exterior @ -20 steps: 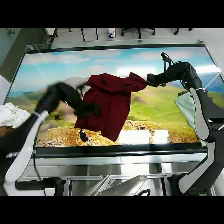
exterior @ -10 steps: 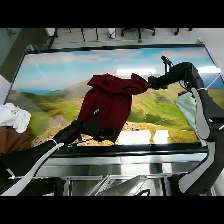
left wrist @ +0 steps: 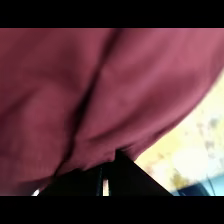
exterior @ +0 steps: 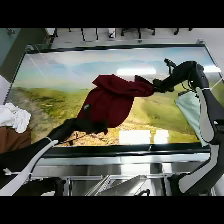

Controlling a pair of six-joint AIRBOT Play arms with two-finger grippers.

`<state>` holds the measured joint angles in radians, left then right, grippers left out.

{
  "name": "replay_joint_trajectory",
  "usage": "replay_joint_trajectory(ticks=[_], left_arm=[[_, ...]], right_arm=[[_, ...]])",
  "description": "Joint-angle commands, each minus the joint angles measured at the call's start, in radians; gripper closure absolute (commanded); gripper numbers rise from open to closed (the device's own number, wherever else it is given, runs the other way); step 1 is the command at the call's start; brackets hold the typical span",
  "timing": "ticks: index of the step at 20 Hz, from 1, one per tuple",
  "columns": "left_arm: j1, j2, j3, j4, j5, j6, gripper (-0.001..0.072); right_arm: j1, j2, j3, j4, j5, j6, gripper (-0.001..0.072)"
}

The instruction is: Fold the shirts.

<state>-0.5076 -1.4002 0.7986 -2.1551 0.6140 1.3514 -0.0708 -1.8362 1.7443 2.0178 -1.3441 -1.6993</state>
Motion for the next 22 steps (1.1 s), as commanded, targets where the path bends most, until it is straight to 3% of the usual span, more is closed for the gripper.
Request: replay_joint_trajectory(ticks=[1, 6, 9, 15, 20, 21, 22], left_arm=[[0.218, 0.112, 0.001, 0.183, 0.164, 0.038, 0.0693], [0.531, 0.245, 0.000, 0.245, 0.381, 0.255, 0.0693], [0.631, 0.272, 0.001, 0.254, 0.409, 0.310, 0.0693], [0.705, 0.272, -0.001, 0.253, 0.428, 0.344, 0.0693], [0.642, 0.272, -0.001, 0.251, 0.435, 0.351, 0.0693], [0.618, 0.272, -0.001, 0.252, 0.432, 0.351, 0.0693], [0.602, 0.272, -0.001, 0.253, 0.433, 0.351, 0.0693]], right_arm=[[0.004, 0.129, -0.139, -0.163, -0.151, 0.094, 0.0696], [0.142, 0.568, -0.711, 0.101, -0.030, 0.095, 0.0695], [0.183, 0.721, -0.839, 0.220, 0.105, 0.096, 0.0694], [0.034, 0.689, -0.839, 0.188, 0.367, 0.209, 0.0690], [0.010, 0.590, -0.839, 0.204, 0.320, 0.124, 0.0682], [0.006, 0.581, -0.838, 0.203, 0.320, 0.124, 0.0616], [-0.006, 0.577, -0.833, 0.205, 0.310, 0.114, 0.0306]])
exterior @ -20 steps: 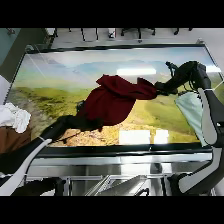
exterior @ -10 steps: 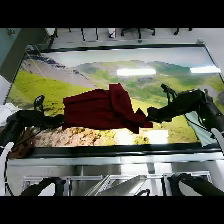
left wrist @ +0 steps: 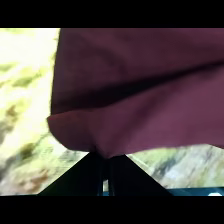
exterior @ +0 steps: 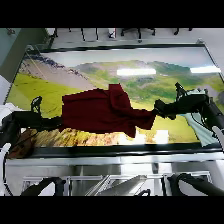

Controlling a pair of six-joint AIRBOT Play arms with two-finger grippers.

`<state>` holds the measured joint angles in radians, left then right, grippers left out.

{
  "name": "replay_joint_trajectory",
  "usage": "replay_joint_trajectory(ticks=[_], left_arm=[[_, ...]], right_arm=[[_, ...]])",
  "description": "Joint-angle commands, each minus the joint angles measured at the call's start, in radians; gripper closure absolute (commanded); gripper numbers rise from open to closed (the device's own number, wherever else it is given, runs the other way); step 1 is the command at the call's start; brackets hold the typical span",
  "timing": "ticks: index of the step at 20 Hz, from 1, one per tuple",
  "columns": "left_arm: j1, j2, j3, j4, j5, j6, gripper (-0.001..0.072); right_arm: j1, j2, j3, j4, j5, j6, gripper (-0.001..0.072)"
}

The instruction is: Fold the shirts.

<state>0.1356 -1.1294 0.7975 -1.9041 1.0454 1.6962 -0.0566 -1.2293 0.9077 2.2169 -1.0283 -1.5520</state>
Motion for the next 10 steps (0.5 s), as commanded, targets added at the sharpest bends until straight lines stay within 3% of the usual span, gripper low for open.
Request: replay_joint_trajectory(ticks=[1, 4, 5, 7, 10], left_arm=[[-0.055, 0.001, 0.000, 0.003, 0.004, 0.007, 0.0693], [-0.060, 0.001, 0.000, 0.002, 0.022, 0.007, 0.0693], [-0.060, 0.001, 0.000, 0.004, 0.034, 0.007, 0.0693], [-0.060, 0.001, 0.000, 0.003, 0.039, 0.007, 0.0693], [-0.060, 0.001, 0.000, 0.002, 0.039, 0.006, 0.0693]], right_arm=[[-0.040, -0.030, 0.021, 0.005, -0.042, -0.082, 0.0051], [-0.154, -0.016, 0.089, -0.033, -0.261, -0.293, 0.0037], [-0.181, -0.010, 0.080, -0.082, -0.301, -0.321, 0.0037], [-0.195, -0.005, 0.003, -0.142, -0.305, -0.327, 0.0037], [-0.163, -0.035, -0.145, -0.099, -0.169, -0.391, 0.0039]])
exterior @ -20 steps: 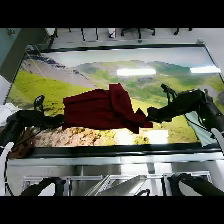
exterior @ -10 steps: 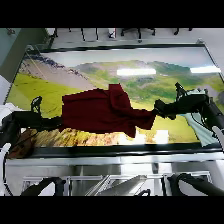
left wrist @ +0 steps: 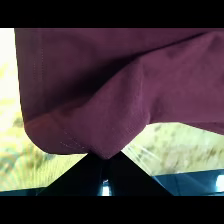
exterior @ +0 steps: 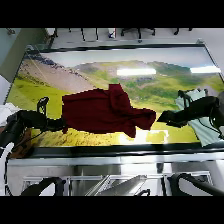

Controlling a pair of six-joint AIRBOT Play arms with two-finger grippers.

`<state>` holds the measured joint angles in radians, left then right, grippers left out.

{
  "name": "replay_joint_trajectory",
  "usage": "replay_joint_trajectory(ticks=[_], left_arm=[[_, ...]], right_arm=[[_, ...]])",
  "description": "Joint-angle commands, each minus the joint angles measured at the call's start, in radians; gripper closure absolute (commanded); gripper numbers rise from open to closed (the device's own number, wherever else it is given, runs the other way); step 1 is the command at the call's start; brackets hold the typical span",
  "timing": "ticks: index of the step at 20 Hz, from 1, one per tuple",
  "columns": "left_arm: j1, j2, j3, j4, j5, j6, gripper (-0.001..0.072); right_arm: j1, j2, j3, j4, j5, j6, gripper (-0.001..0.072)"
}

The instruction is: Fold the shirts.

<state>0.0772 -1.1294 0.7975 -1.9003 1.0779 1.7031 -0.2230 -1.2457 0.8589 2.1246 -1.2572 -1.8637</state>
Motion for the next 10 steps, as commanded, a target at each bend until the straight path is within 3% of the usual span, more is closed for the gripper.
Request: replay_joint_trajectory(ticks=[1, 6, 7, 9, 10], left_arm=[[-0.002, 0.001, 0.000, -0.002, 0.007, 0.000, 0.0692], [-0.002, 0.001, 0.000, -0.002, 0.014, 0.000, 0.0693], [-0.002, 0.001, 0.000, -0.002, 0.014, 0.000, 0.0693], [-0.002, 0.001, 0.000, -0.002, 0.014, 0.000, 0.0693], [-0.002, 0.001, 0.000, -0.002, 0.013, 0.000, 0.0692]], right_arm=[[0.020, -0.041, -0.113, 0.001, 0.107, -0.079, 0.0039], [0.093, -0.147, -0.100, 0.170, 0.270, -0.179, 0.0046], [0.099, -0.161, -0.090, 0.168, 0.293, -0.179, 0.0082], [0.099, -0.187, -0.061, 0.169, 0.301, -0.188, 0.0239], [0.099, -0.196, -0.047, 0.169, 0.302, -0.191, 0.0242]])
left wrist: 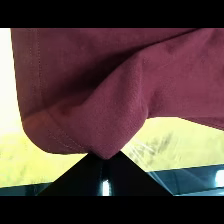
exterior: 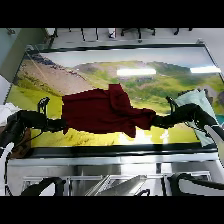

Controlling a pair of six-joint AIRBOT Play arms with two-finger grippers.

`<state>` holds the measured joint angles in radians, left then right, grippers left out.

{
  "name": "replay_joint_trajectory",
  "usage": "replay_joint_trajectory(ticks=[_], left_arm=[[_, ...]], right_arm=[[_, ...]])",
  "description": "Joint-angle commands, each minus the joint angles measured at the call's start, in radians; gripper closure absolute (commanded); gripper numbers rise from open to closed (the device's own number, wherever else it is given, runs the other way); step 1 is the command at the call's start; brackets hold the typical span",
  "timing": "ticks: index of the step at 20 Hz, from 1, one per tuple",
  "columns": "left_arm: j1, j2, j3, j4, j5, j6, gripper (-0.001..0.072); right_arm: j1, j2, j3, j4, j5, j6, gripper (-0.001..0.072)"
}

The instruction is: Fold the shirts.

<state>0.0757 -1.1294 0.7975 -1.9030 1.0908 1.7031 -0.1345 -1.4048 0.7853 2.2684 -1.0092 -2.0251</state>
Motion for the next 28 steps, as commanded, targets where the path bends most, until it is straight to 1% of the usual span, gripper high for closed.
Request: replay_joint_trajectory(ticks=[1, 5, 6, 7, 8, 11, 15, 19, 21, 23, 25, 26, 28], left_arm=[[0.000, 0.001, 0.000, 0.001, 0.000, 0.000, 0.0693], [0.000, 0.001, 0.000, 0.000, 0.000, 0.000, 0.0693], [0.000, 0.001, 0.000, 0.001, 0.000, 0.000, 0.0693], [0.000, 0.001, 0.000, 0.001, 0.000, 0.000, 0.0693], [0.000, 0.001, 0.000, 0.001, 0.001, 0.000, 0.0693], [0.000, 0.001, 0.000, 0.001, 0.001, 0.000, 0.0693], [0.000, 0.001, 0.000, 0.001, 0.004, 0.000, 0.0693], [0.000, 0.001, 0.000, 0.001, 0.003, 0.000, 0.0693], [0.000, 0.021, 0.026, -0.002, 0.048, -0.002, 0.0693], [0.000, 0.106, 0.148, -0.003, 0.123, -0.001, 0.0693], [0.002, 0.229, 0.355, 0.000, 0.136, -0.002, 0.0693], [0.012, 0.287, 0.494, -0.003, 0.131, -0.005, 0.0693], [0.053, 0.355, 0.785, 0.000, 0.130, -0.037, 0.0693]], right_arm=[[0.011, -0.044, 0.039, 0.027, 0.054, -0.029, 0.0244], [0.018, -0.068, 0.060, 0.052, 0.053, -0.030, 0.0253], [0.024, -0.069, 0.060, 0.052, 0.052, -0.041, 0.0391], [0.031, -0.068, 0.060, 0.060, 0.044, -0.068, 0.0569], [0.034, -0.068, 0.060, 0.085, 0.027, -0.101, 0.0699], [0.038, -0.065, 0.061, 0.133, 0.000, -0.123, 0.0695], [0.037, -0.026, 0.061, 0.137, -0.013, -0.122, 0.0696], [0.034, 0.072, 0.069, 0.138, -0.012, -0.119, 0.0696], [0.034, 0.158, 0.101, 0.149, -0.040, -0.096, 0.0696], [0.021, 0.283, 0.209, 0.166, -0.064, -0.066, 0.0696], [-0.016, 0.428, 0.402, 0.186, -0.034, -0.023, 0.0696], [-0.035, 0.495, 0.512, 0.185, 0.007, -0.011, 0.0696], [-0.080, 0.612, 0.737, 0.175, 0.130, -0.002, 0.0695]])
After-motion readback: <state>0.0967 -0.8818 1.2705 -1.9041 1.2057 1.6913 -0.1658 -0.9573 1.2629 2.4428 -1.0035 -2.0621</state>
